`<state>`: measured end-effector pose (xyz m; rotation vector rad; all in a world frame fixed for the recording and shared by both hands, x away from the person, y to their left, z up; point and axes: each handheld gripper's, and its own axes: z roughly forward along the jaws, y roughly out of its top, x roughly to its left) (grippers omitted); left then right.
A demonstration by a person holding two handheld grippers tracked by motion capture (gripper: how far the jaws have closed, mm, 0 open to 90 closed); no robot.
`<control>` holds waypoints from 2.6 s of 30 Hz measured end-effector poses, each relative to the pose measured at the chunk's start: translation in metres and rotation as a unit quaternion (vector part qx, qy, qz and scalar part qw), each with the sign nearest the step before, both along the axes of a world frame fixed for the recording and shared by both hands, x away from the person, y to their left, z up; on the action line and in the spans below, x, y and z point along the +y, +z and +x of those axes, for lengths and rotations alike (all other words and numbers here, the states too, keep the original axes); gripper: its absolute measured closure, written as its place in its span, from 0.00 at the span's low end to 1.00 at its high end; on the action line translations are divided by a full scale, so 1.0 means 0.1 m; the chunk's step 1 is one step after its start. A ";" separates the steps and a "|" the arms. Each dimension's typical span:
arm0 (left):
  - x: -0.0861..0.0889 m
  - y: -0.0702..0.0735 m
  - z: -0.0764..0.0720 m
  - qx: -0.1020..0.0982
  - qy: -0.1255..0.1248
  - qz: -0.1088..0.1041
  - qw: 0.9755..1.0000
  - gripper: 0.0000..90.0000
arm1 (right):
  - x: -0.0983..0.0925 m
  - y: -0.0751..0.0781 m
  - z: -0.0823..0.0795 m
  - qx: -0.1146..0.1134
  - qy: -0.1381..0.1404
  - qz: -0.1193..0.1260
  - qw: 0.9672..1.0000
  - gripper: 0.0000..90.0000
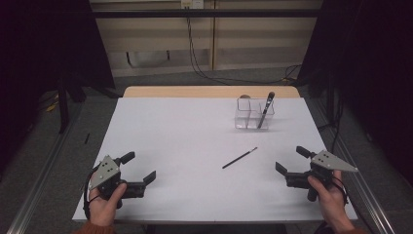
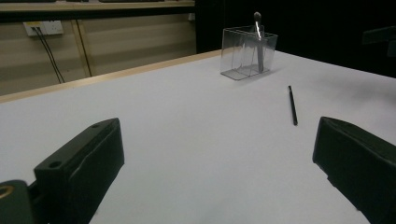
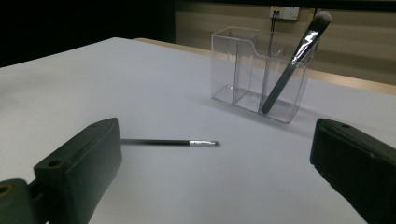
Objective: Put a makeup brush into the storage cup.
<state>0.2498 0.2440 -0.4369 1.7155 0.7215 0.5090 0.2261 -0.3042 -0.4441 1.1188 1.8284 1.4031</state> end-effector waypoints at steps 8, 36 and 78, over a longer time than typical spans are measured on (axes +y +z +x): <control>0.01 0.00 0.01 0.001 0.002 -0.001 1.000 0.02 | 0.08 0.05 0.22 -0.002 0.019 -0.012 1.000 0.01; 0.01 -0.01 0.03 0.005 0.001 0.004 1.000 0.02 | 0.43 0.21 0.72 0.000 0.057 0.000 0.998 0.00; 0.03 -0.01 0.03 0.005 0.004 0.004 1.000 0.02 | 0.87 0.20 1.30 0.205 0.248 -0.226 0.919 0.03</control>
